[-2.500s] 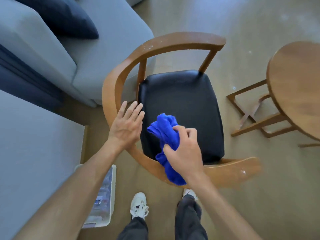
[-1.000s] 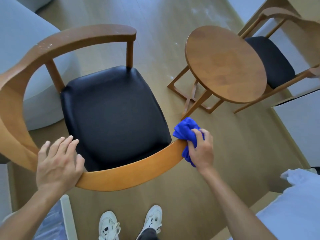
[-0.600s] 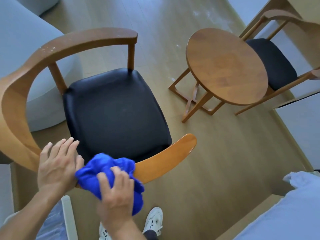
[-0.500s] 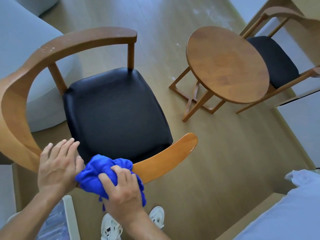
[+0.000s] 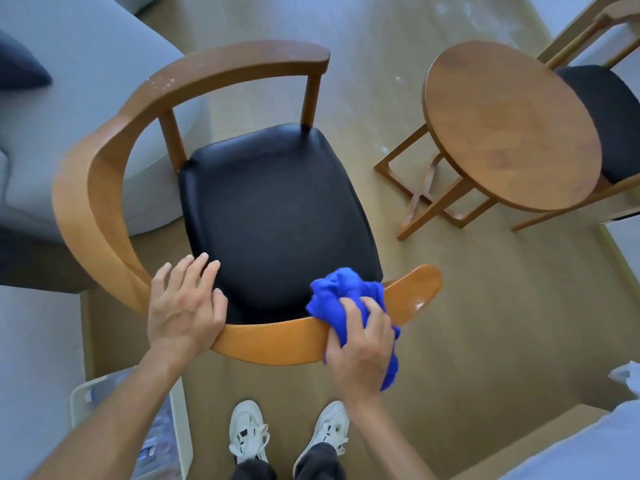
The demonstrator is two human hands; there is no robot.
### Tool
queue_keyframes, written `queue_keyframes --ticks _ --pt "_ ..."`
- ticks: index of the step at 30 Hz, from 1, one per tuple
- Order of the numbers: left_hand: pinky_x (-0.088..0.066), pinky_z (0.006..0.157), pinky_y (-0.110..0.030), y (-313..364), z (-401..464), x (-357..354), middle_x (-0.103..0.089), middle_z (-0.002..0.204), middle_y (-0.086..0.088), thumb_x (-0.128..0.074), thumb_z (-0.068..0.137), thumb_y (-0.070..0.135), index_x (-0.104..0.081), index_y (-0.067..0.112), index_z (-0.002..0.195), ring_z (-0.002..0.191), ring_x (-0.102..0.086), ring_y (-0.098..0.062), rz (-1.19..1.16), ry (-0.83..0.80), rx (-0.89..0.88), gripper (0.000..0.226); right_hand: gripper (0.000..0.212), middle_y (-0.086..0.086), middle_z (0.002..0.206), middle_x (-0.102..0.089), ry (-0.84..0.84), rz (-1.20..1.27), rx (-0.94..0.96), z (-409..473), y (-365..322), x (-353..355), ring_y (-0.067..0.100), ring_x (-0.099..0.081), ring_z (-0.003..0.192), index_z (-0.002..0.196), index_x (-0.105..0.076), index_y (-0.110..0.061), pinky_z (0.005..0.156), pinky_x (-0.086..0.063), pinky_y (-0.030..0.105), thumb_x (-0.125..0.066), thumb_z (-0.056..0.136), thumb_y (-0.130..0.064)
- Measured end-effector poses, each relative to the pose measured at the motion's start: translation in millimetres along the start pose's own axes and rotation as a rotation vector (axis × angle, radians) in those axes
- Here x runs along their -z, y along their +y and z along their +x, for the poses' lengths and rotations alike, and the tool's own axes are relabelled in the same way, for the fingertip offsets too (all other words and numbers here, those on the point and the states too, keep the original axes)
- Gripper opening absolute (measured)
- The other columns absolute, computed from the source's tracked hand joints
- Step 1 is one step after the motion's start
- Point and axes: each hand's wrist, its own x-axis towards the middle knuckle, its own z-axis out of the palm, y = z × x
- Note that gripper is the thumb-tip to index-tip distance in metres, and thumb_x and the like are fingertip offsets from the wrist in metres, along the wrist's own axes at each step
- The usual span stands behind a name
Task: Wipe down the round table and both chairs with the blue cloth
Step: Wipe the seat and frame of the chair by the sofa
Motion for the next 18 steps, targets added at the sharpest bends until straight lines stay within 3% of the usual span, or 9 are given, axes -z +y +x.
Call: queue_keyframes --ticks 4,8,10,12,15,18 --pt "-0.040 0.102 -0.050 -7.3 0.0 -1.7 -0.065 0.122 -0.015 -0.032 0.091 0.020 -0.066 0.001 0.116 0.113 -0.062 -0.033 0.008 0.076 -0.035 0.046 0.049 0.011 0.113 -0.061 -0.203 0.198 0.189 -62.2 -108.3 -20.8 0.028 -0.057 0.092 0.108 -0.064 -0.021 0.080 -0.046 0.035 -0.075 0.061 -0.018" --pt "-0.033 0.108 -0.046 -10.8 -0.8 -5.3 -0.063 0.126 -0.013 -0.035 0.090 0.019 -0.063 0.003 0.120 0.117 -0.058 -0.032 -0.031 0.106 -0.055 0.044 0.039 0.015 0.106 -0.063 -0.215 0.169 0.380 -24.2 -46.0 -2.6 0.031 -0.059 0.082 0.103 -0.070 -0.016 0.070 -0.050 0.035 -0.071 0.064 -0.014" --pt "-0.029 0.111 -0.045 -9.6 -1.4 -4.8 -0.061 0.129 -0.013 -0.033 0.091 0.022 -0.061 0.004 0.123 0.122 -0.054 -0.030 -0.049 0.084 -0.036 0.046 0.034 0.018 0.106 -0.063 -0.159 0.083 0.295 0.4 6.3 16.7 0.036 -0.061 0.086 0.103 -0.072 -0.009 0.075 -0.053 0.041 -0.069 0.070 -0.011" --pt "-0.028 0.111 -0.044 -7.7 -2.0 -4.7 -0.061 0.129 -0.012 -0.033 0.091 0.023 -0.061 0.005 0.123 0.123 -0.052 -0.029 -0.058 0.072 -0.021 0.046 0.034 0.021 0.110 -0.059 -0.092 0.024 0.046 28.1 50.3 28.2 0.041 -0.059 0.095 0.108 -0.068 -0.003 0.083 -0.052 0.046 -0.067 0.074 -0.002" --pt "-0.030 0.111 -0.044 -5.9 -0.5 0.2 -0.061 0.128 -0.013 -0.036 0.092 0.025 -0.062 0.005 0.122 0.122 -0.053 -0.029 -0.085 0.048 -0.003 0.044 0.037 0.023 0.114 -0.056 -0.035 0.028 -0.252 46.0 53.7 23.8 0.043 -0.054 0.101 0.112 -0.064 0.000 0.082 -0.050 0.053 -0.069 0.076 0.005" --pt "-0.034 0.109 -0.044 -2.9 -2.9 8.6 -0.062 0.127 -0.014 -0.036 0.094 0.028 -0.063 0.004 0.121 0.121 -0.055 -0.031 -0.131 0.014 -0.019 0.046 0.042 0.021 0.113 -0.058 -0.033 -0.053 -0.177 13.4 -5.7 7.2 0.042 -0.056 0.098 0.109 -0.066 -0.005 0.080 -0.050 0.048 -0.074 0.068 -0.002"
